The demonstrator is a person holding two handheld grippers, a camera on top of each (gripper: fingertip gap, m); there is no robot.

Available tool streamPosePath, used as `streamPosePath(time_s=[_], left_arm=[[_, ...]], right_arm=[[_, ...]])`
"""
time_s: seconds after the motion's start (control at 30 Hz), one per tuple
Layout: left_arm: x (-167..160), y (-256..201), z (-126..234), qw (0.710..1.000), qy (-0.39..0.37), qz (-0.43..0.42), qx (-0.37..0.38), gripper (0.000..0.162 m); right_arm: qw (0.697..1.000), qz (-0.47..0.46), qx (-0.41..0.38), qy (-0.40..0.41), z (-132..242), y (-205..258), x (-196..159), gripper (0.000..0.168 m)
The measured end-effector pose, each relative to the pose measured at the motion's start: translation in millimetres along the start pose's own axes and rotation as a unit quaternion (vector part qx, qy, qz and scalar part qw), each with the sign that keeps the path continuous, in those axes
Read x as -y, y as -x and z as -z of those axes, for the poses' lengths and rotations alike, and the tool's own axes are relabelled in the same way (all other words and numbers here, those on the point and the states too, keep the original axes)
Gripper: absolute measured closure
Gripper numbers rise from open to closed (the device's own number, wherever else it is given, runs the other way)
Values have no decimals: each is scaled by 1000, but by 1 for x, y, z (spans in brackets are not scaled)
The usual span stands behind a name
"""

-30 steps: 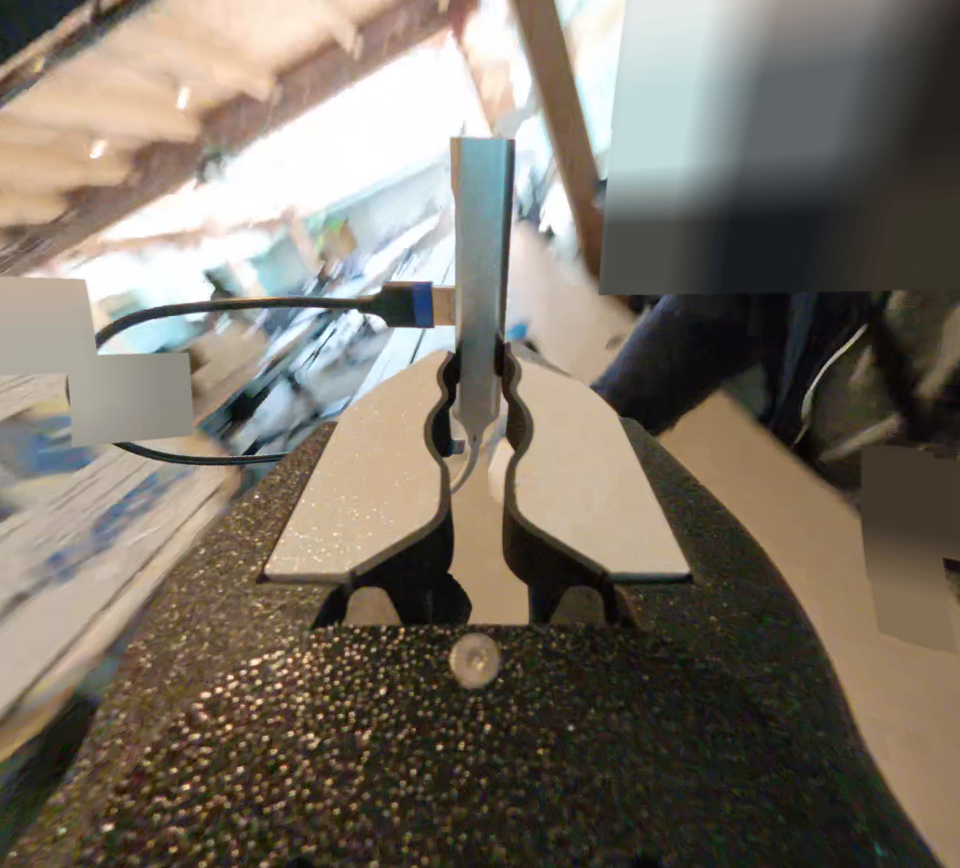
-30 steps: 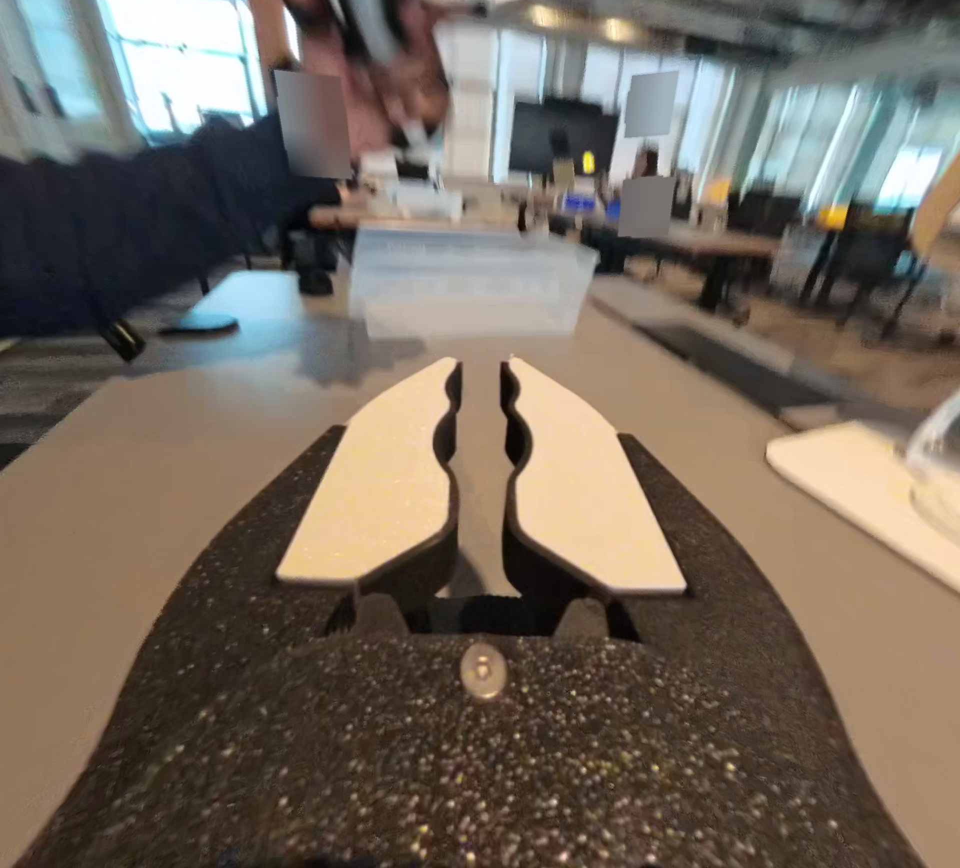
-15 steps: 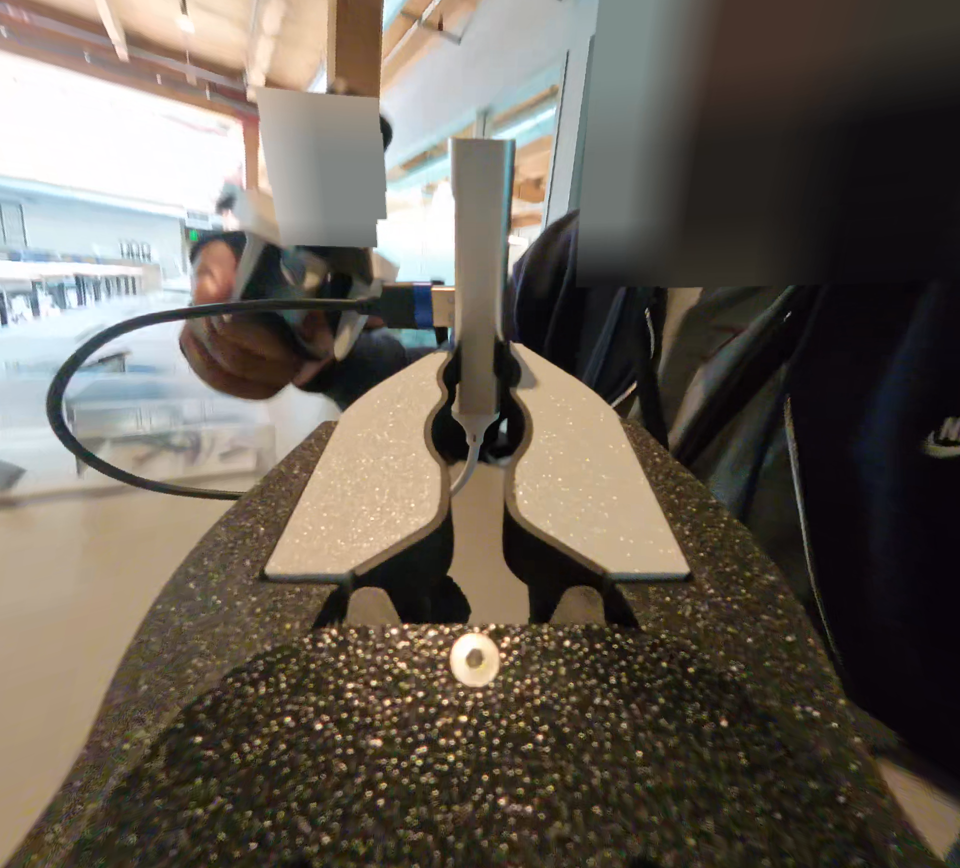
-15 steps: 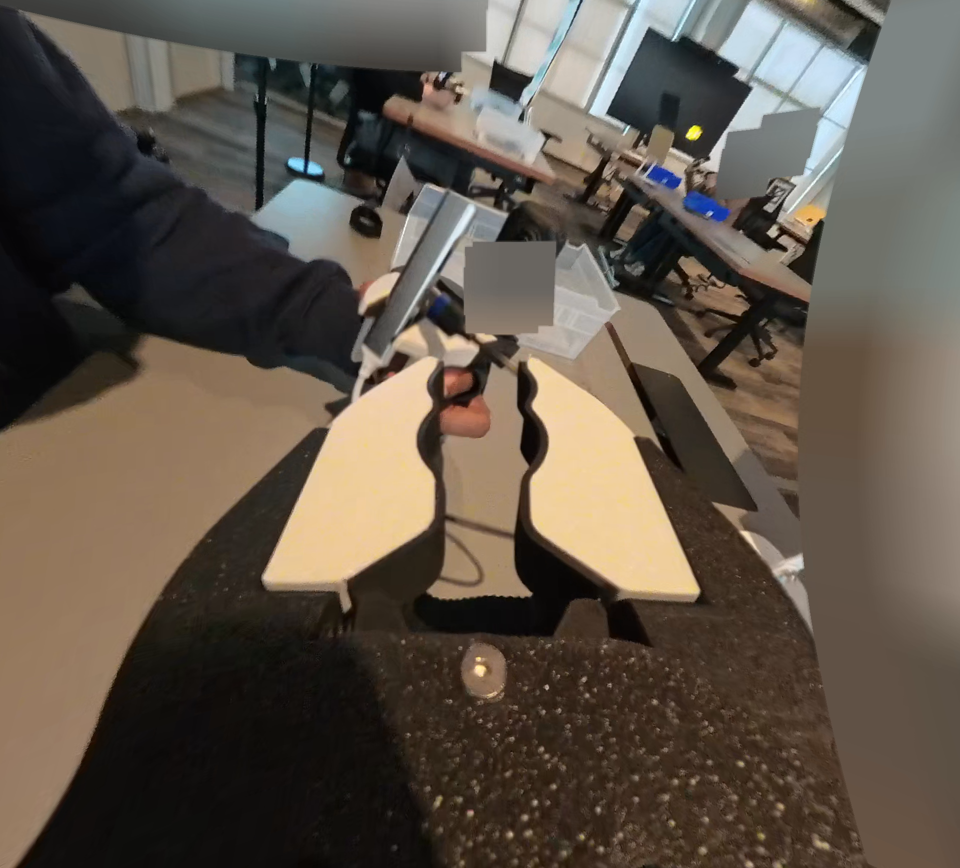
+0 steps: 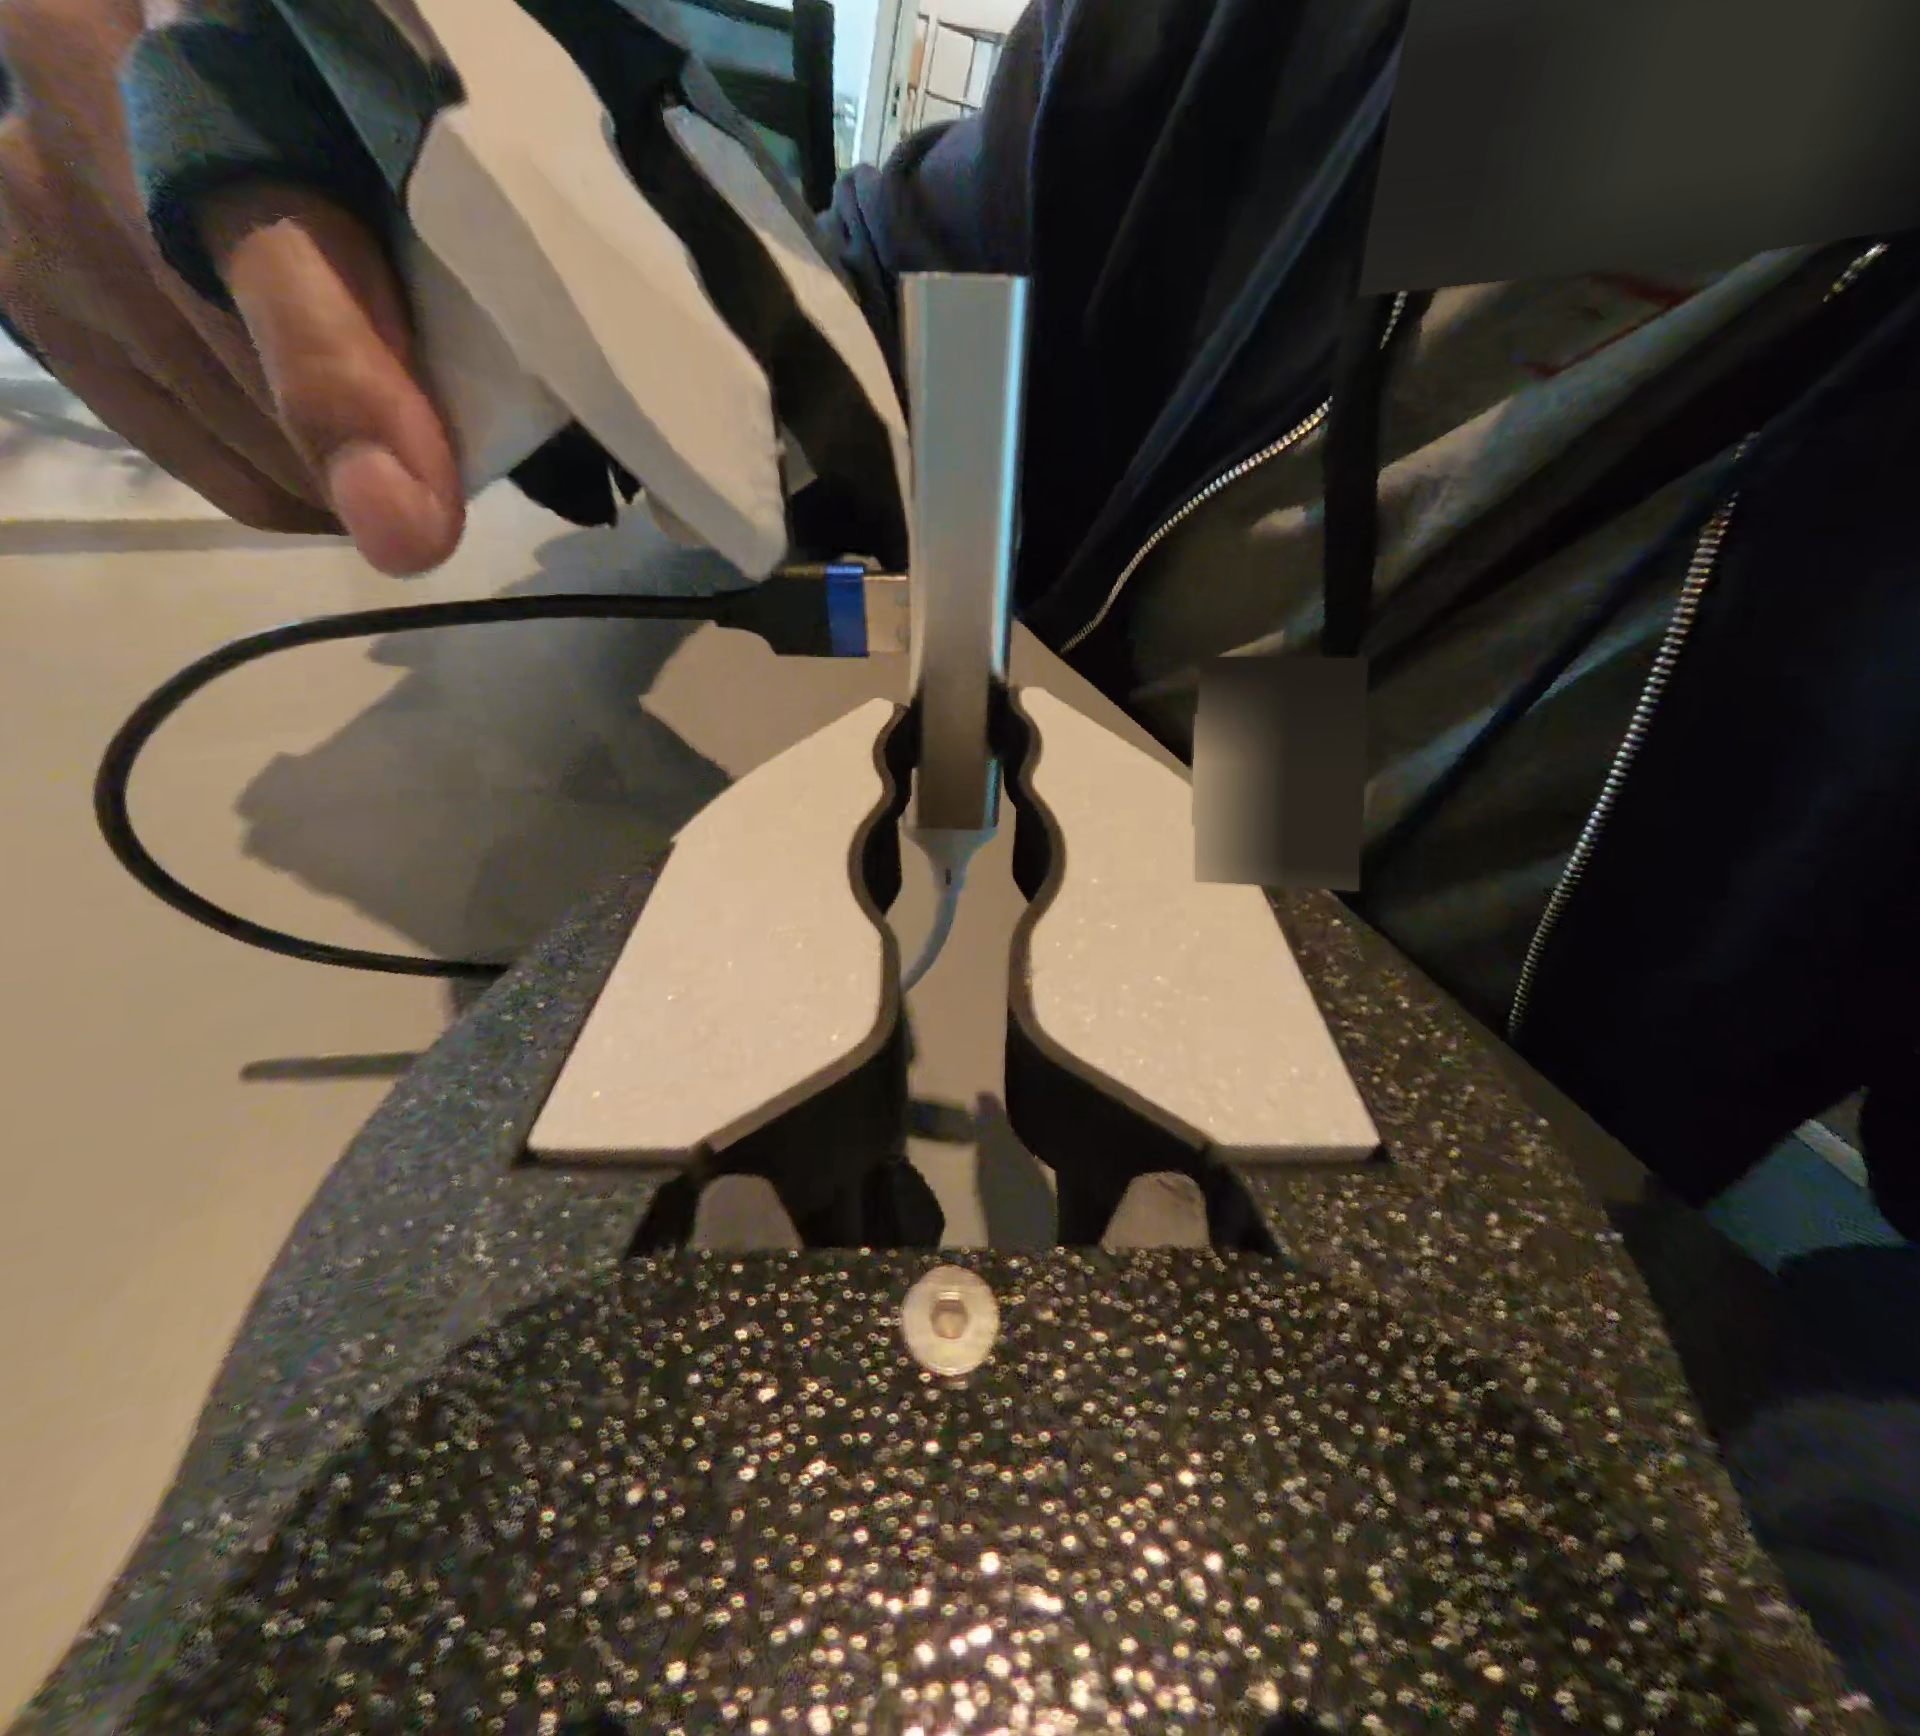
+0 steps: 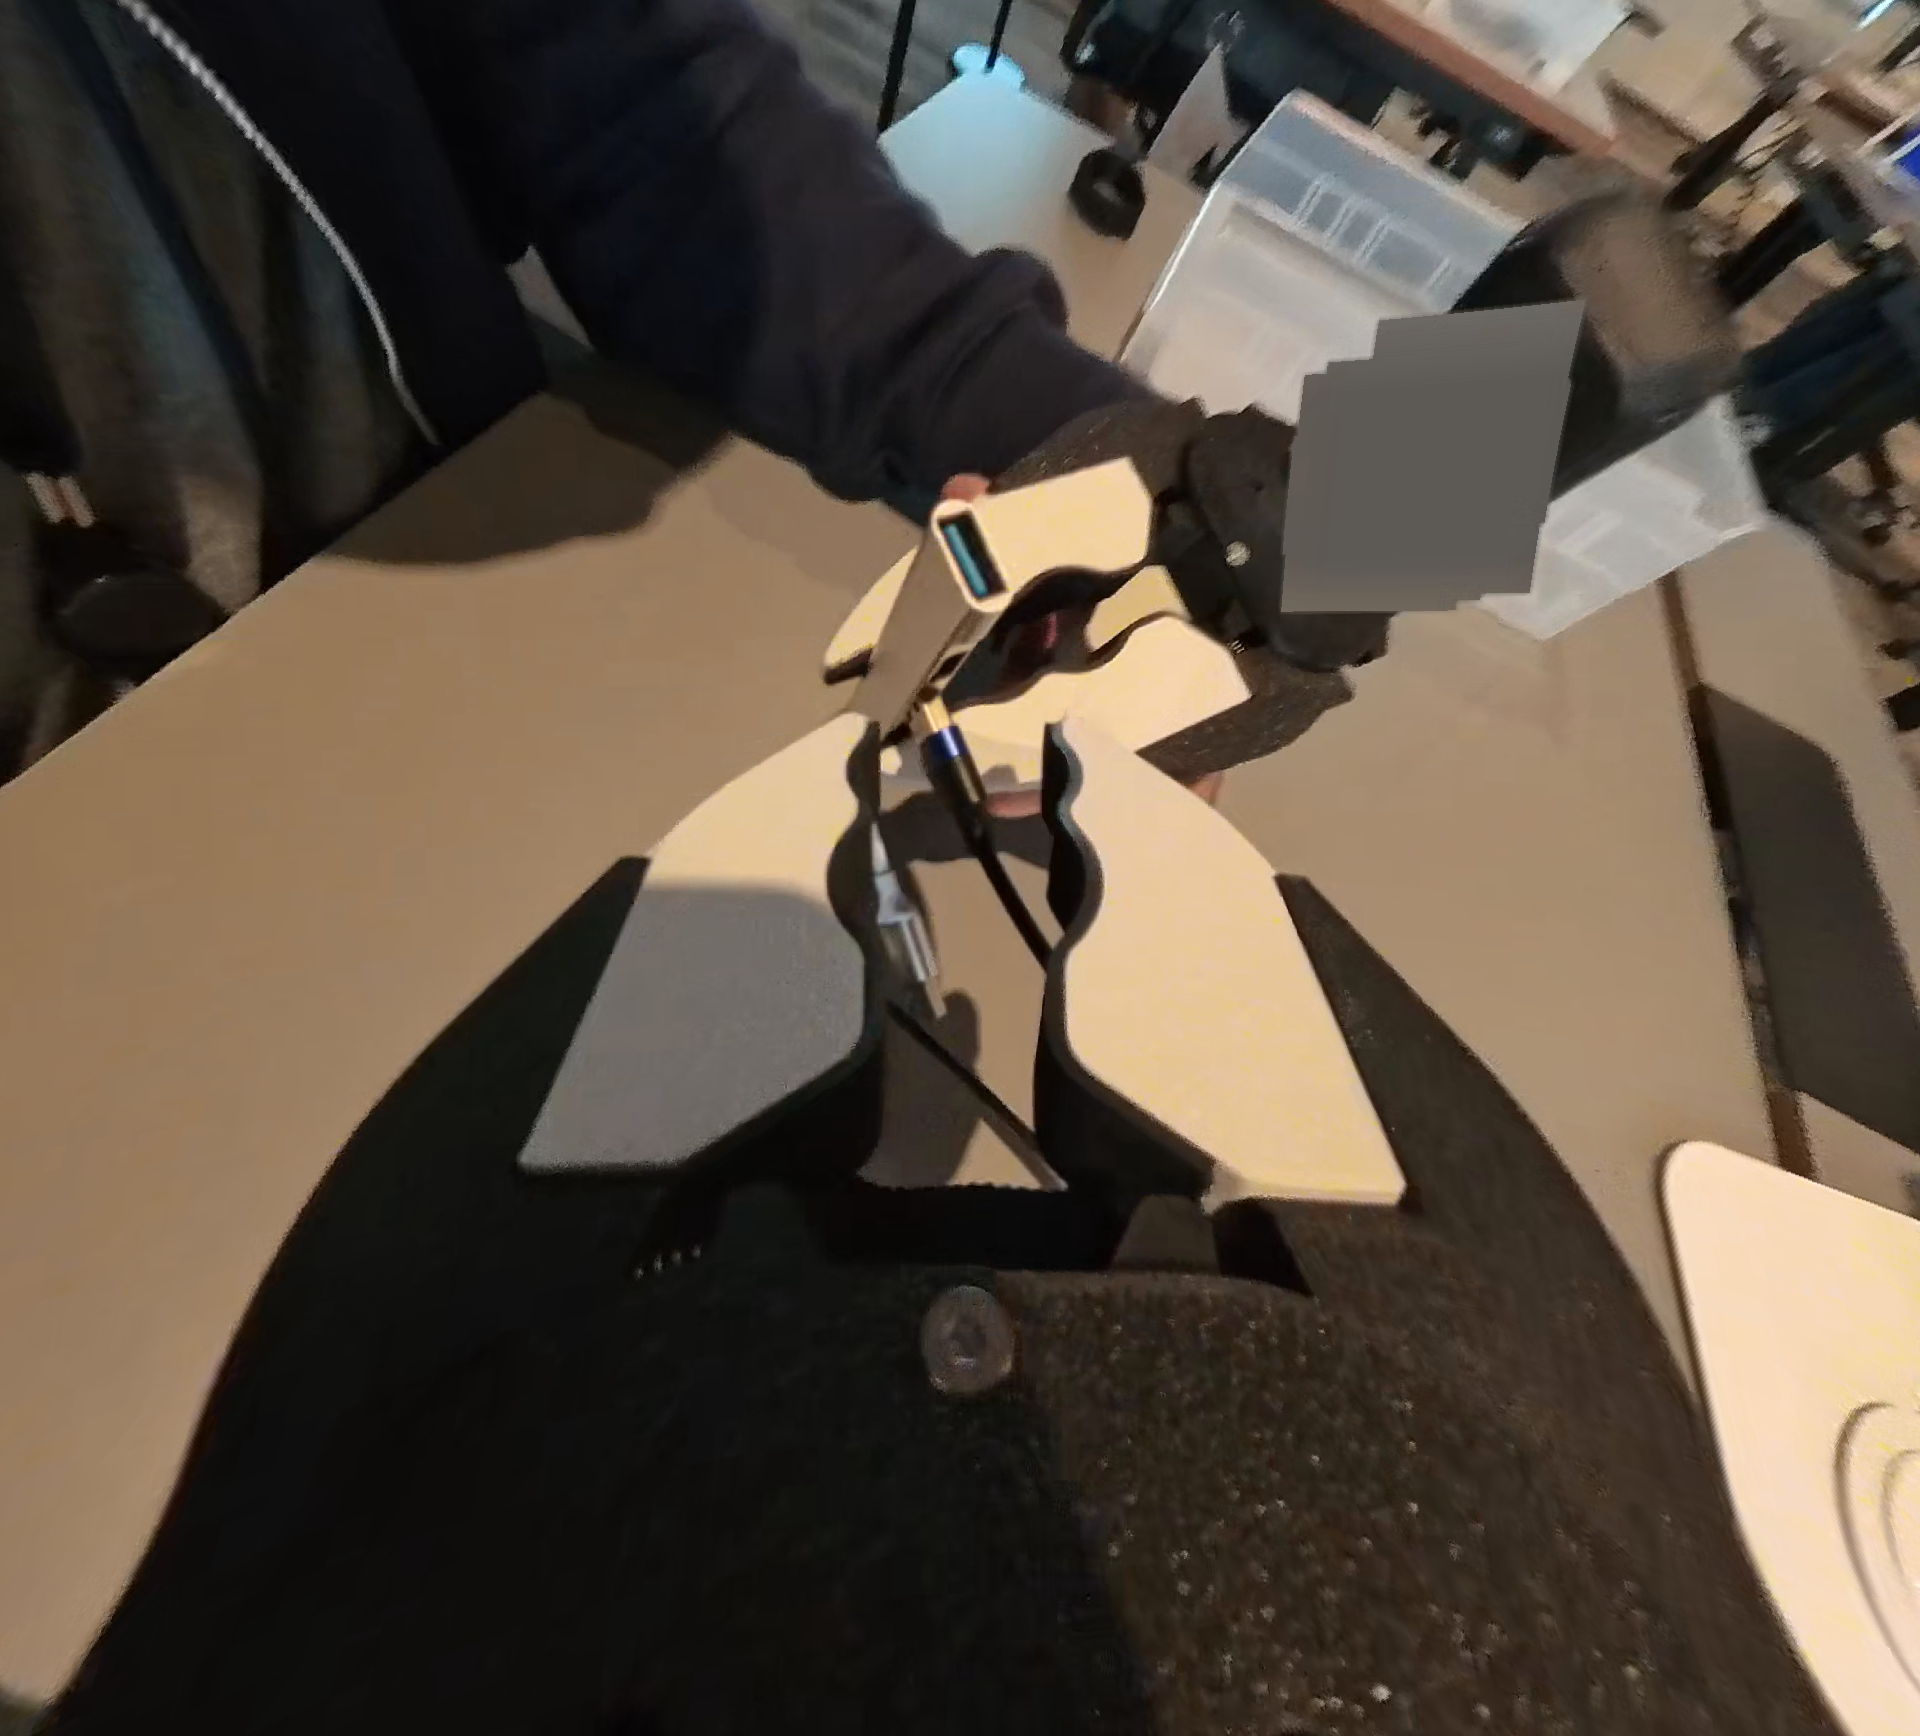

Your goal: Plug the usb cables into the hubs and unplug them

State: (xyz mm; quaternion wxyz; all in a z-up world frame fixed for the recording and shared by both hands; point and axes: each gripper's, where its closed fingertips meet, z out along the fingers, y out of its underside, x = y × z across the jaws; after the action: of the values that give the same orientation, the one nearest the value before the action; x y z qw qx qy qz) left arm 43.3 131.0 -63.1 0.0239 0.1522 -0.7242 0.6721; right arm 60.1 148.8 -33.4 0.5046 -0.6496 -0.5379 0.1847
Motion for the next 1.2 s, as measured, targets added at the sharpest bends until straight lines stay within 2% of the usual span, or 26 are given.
streamPosePath(time_s=[0.17, 0.5, 0.67, 0.8, 0.87, 0.93, 1.07, 1.13, 1.2], left_arm=[[-10, 0, -5, 999, 38, 11, 5, 146], [-19, 4, 0, 998, 49, 21, 22, 146], [-13, 9, 9, 999, 16, 26, 42, 145], [-5, 10, 22, 998, -19, 12, 64, 138], [-5, 13, 29, 996, -21, -5, 91, 136], [1, 24, 38, 987, -26, -43, 152, 134], [21, 49, 60, 949, -22, -118, 293, 128], [18, 56, 62, 937, 10, -125, 325, 123], [7, 59, 56, 936, 46, -120, 326, 116]], right_arm=[[997, 12, 27, 65, -15, 12, -24, 145], [996, 31, 21, 84, -24, 13, -35, 156], [994, 37, 17, 96, -24, 12, -40, 161], [996, 20, -3, 85, -21, 6, -43, 161], [996, -5, -15, 82, -19, 2, -47, 162], [996, -43, -29, 79, -15, -4, -53, 162], [984, -152, -48, 78, -8, -18, -64, 161], [976, -201, -49, 72, -6, -23, -66, 161], [967, -242, -53, 63, -5, -28, -67, 161]])
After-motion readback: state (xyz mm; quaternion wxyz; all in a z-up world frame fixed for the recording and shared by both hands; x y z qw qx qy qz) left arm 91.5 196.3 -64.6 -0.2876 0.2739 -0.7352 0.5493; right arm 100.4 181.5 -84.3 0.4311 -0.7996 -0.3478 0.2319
